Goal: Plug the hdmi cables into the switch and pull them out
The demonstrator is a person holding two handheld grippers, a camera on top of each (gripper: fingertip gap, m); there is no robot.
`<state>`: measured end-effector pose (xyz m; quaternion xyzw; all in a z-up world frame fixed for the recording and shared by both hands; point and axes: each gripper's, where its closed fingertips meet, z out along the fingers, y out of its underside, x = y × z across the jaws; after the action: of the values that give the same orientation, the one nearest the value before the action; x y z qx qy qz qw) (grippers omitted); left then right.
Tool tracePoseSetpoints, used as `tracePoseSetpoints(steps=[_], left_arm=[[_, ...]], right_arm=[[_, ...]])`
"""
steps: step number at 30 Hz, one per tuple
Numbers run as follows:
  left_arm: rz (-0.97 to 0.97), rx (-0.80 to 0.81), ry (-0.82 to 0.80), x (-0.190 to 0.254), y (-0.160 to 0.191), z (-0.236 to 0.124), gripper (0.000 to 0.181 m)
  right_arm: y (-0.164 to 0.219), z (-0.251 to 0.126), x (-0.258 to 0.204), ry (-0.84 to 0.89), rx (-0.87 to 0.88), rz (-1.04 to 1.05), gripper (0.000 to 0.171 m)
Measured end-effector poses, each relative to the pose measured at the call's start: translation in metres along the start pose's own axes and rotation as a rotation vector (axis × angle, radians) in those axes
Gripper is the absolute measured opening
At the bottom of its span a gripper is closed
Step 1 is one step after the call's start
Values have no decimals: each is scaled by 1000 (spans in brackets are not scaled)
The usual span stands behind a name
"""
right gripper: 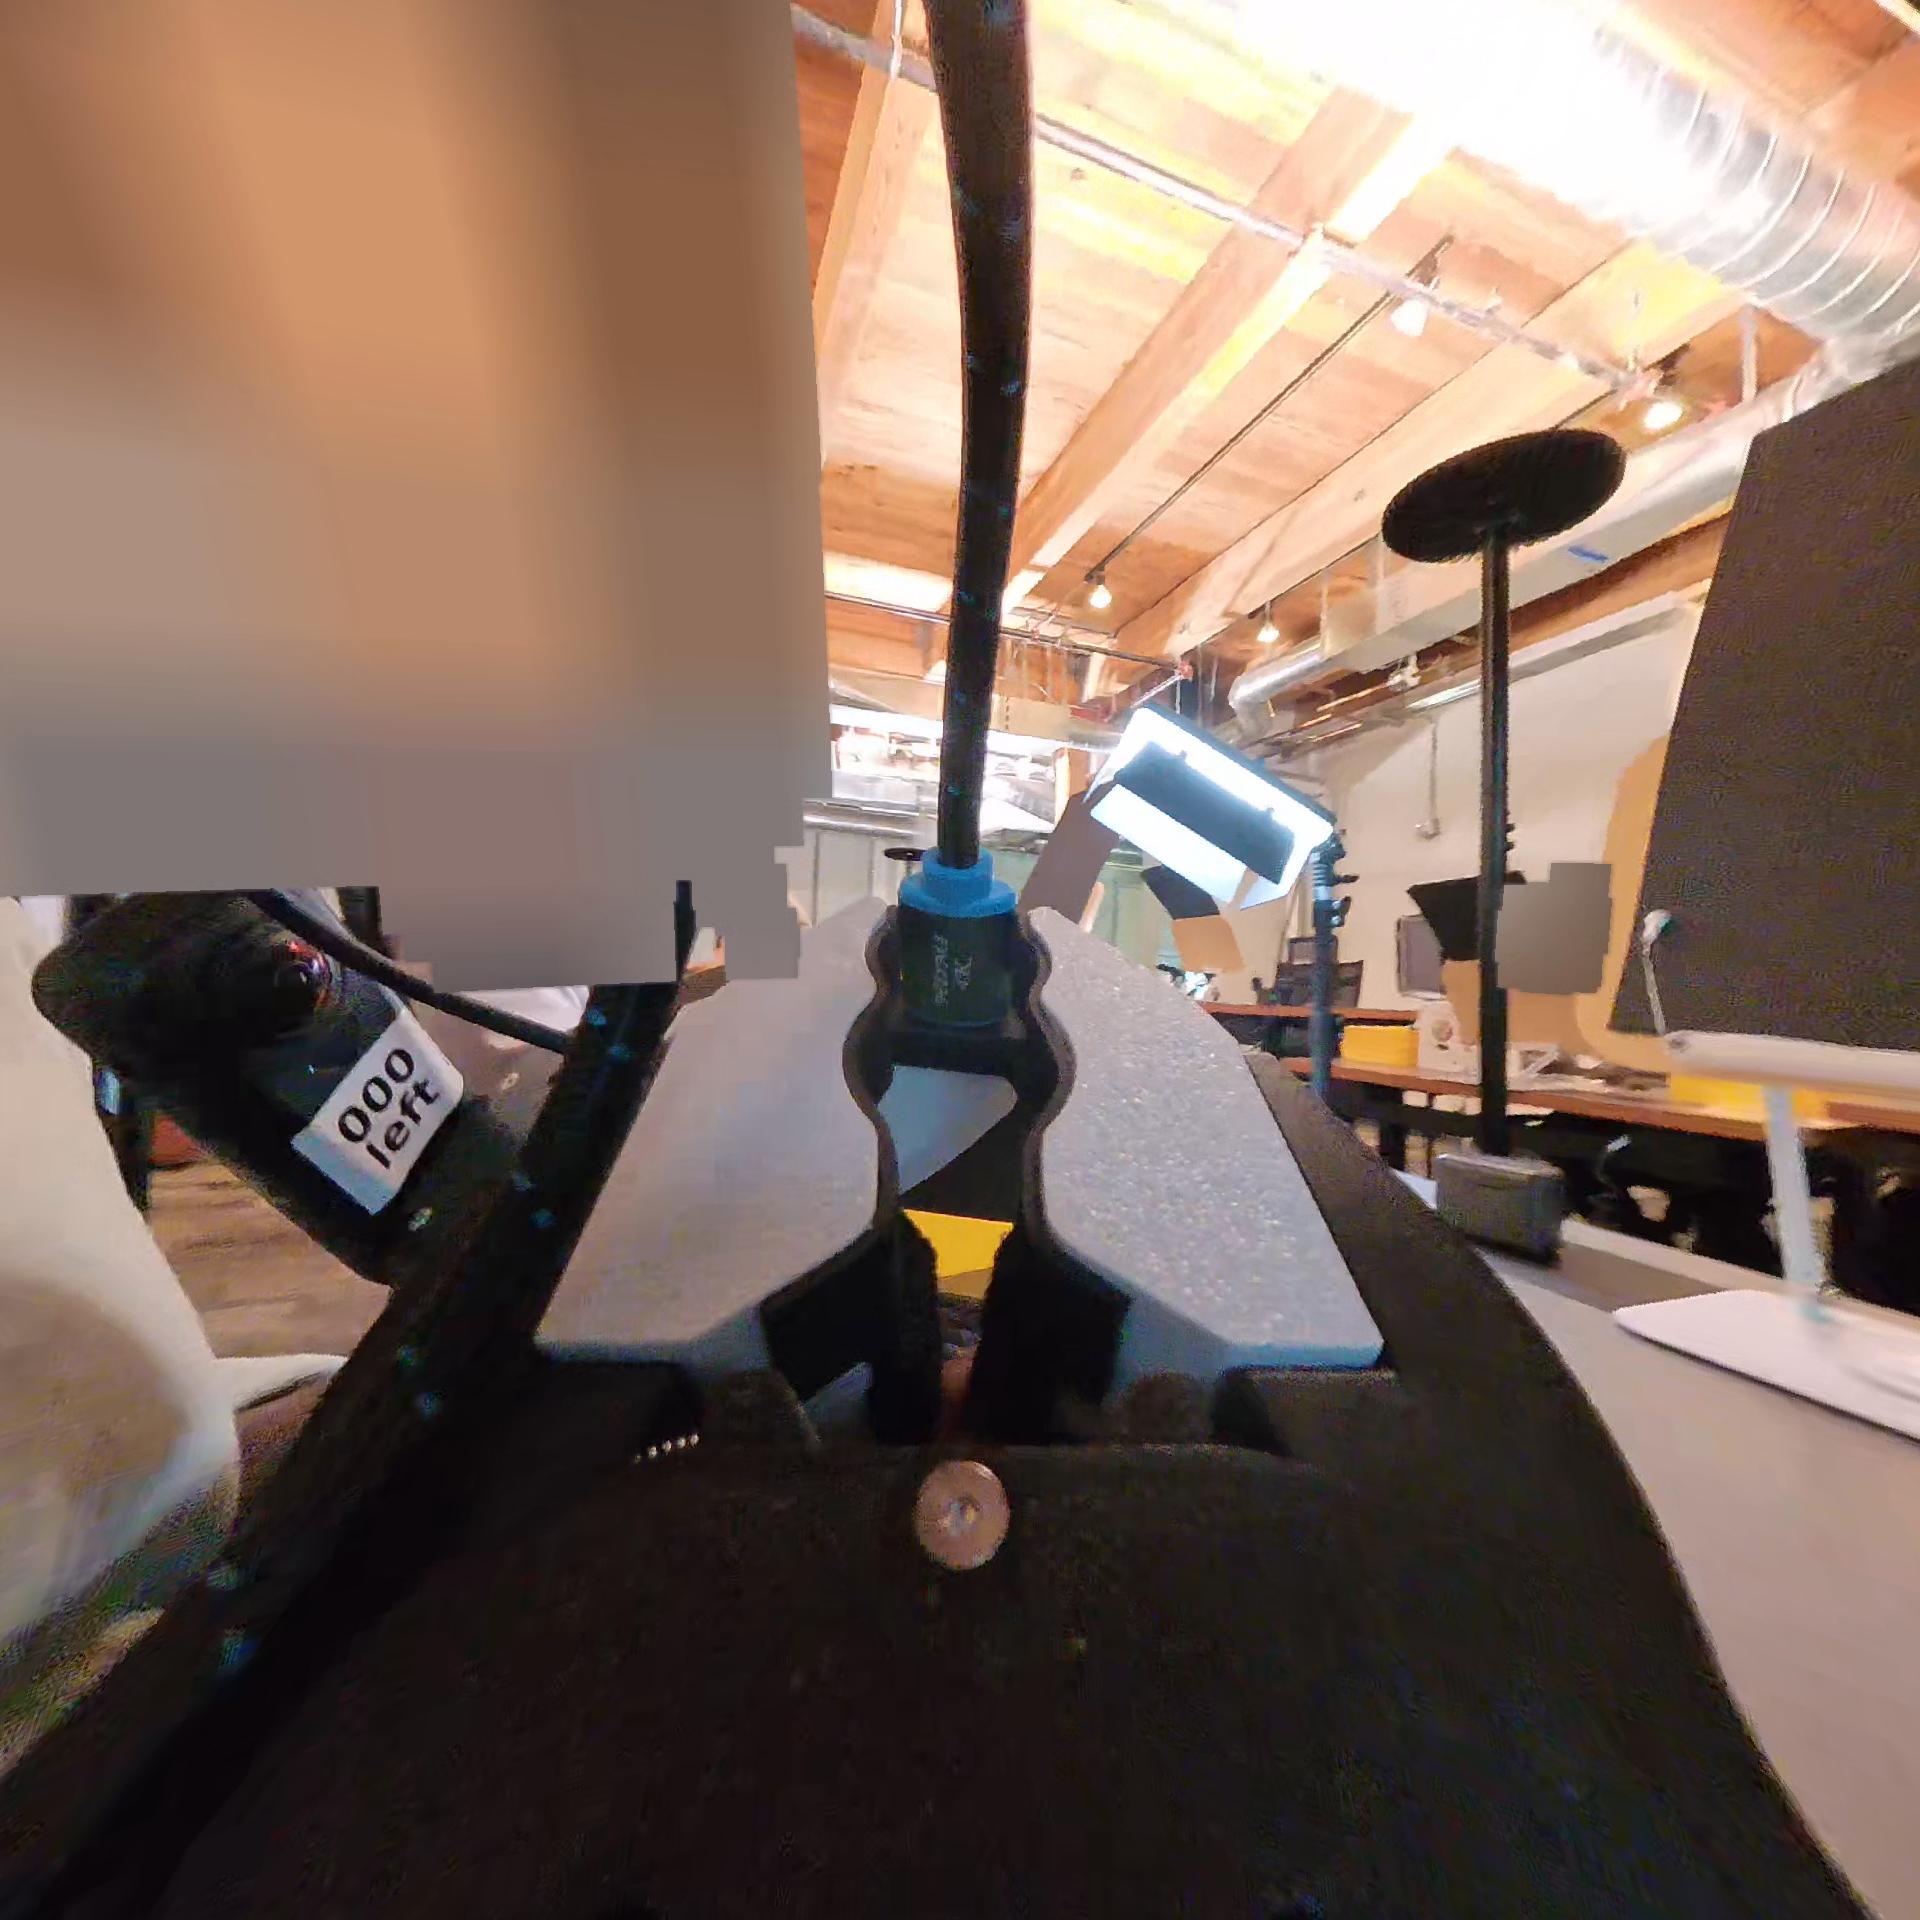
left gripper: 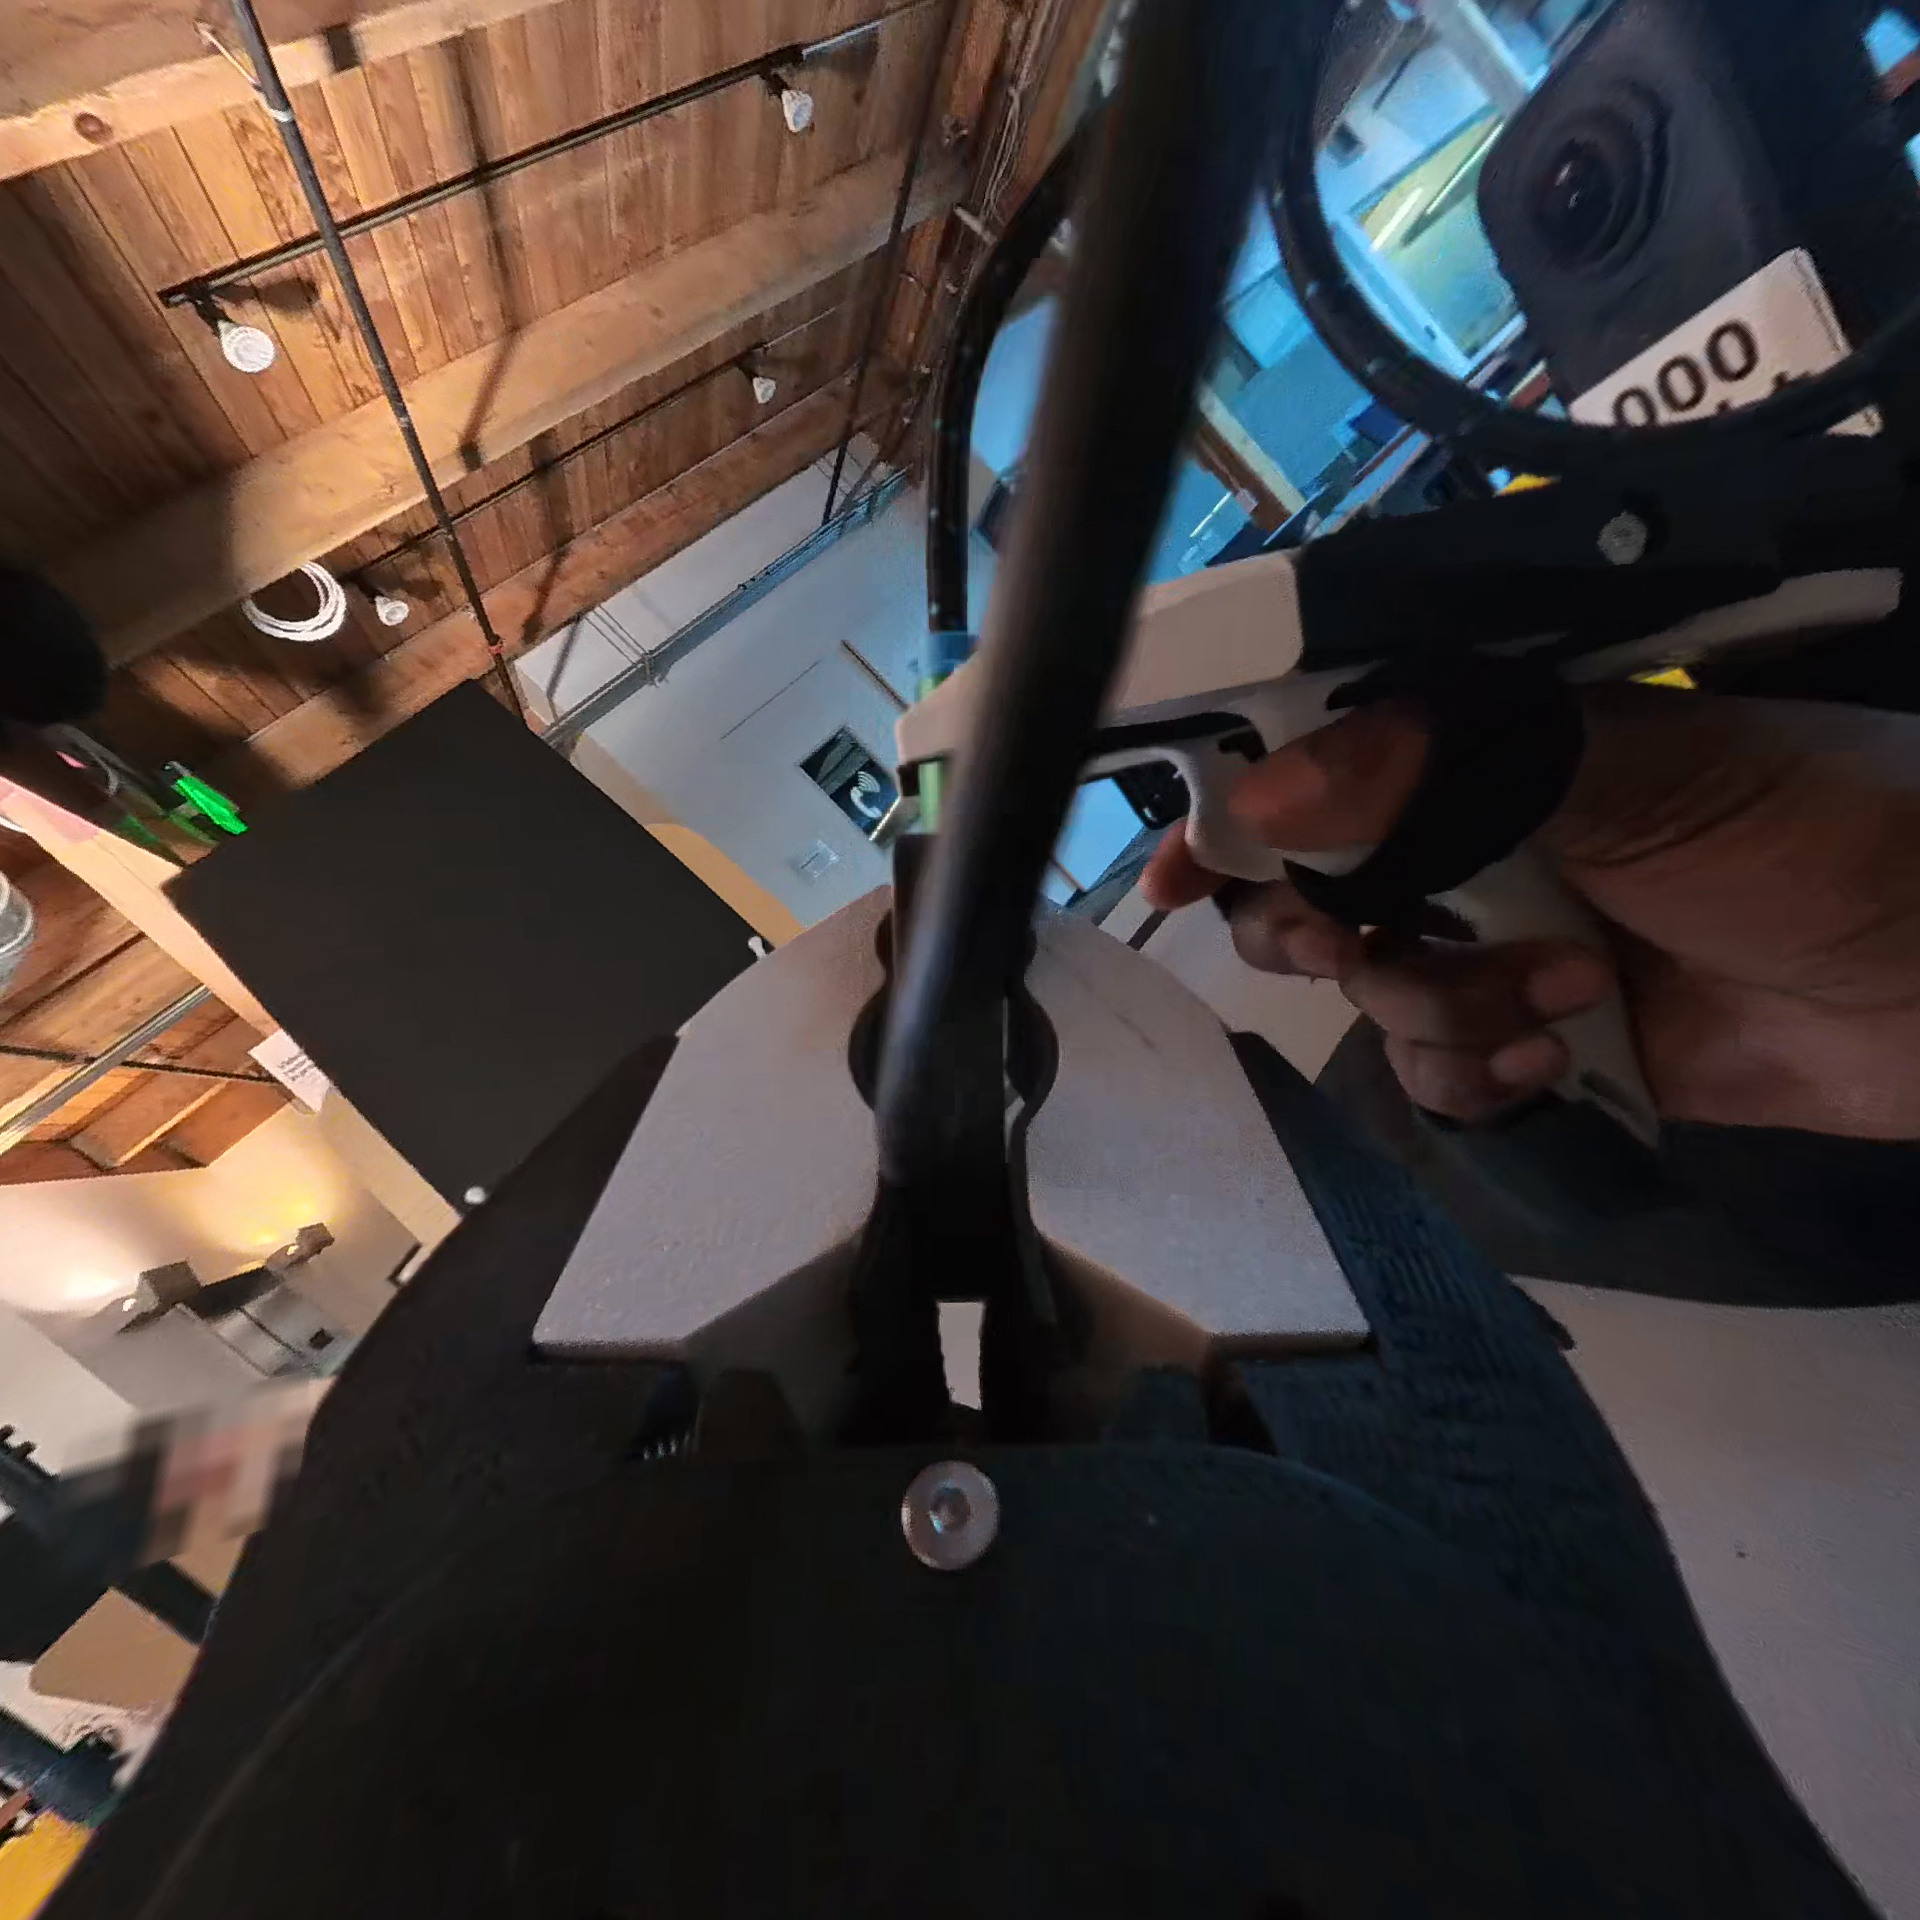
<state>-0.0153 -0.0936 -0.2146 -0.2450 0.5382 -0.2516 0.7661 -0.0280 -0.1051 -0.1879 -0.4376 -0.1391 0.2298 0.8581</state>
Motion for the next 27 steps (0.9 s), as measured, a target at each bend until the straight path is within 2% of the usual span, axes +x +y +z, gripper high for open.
tracePoseSetpoints(steps=[3, 5, 6, 7, 10, 15, 18, 22, 23, 27], left_arm=[[-59, -4, 31, -1, -3, 1, 14], [-38, -240, -17, -17, 57, -2, 13], [-108, -264, -49, -31, 79, -8, 14], [-224, -242, -55, -43, 84, -13, 14], [-375, -103, -95, -74, 63, -21, 14], [-489, -55, -100, -76, 63, -24, 15], [-471, -80, -78, -69, 65, -22, 16], [-456, -68, -76, -68, 59, -21, 16], [-467, -65, -74, -68, 59, -20, 16], [-526, -54, -63, -67, 61, -20, 16]], right_arm=[[-11, -1, -5, 19, 19, -101, 21], [-84, -30, 2, 53, 389, -43, 21], [-112, -47, 13, 91, 442, -23, 21], [-127, -57, 22, 142, 395, -93, 21], [-132, -78, 54, 334, 17, -320, 20], [-142, -143, 98, 692, -349, -367, 21], [-138, -201, 124, 978, -651, -430, 21], [-162, -308, 141, 1548, -1190, -667, 21], [-170, -326, 140, 1645, -1300, -722, 21], [-179, -348, 160, 1716, -1434, -873, 21]])
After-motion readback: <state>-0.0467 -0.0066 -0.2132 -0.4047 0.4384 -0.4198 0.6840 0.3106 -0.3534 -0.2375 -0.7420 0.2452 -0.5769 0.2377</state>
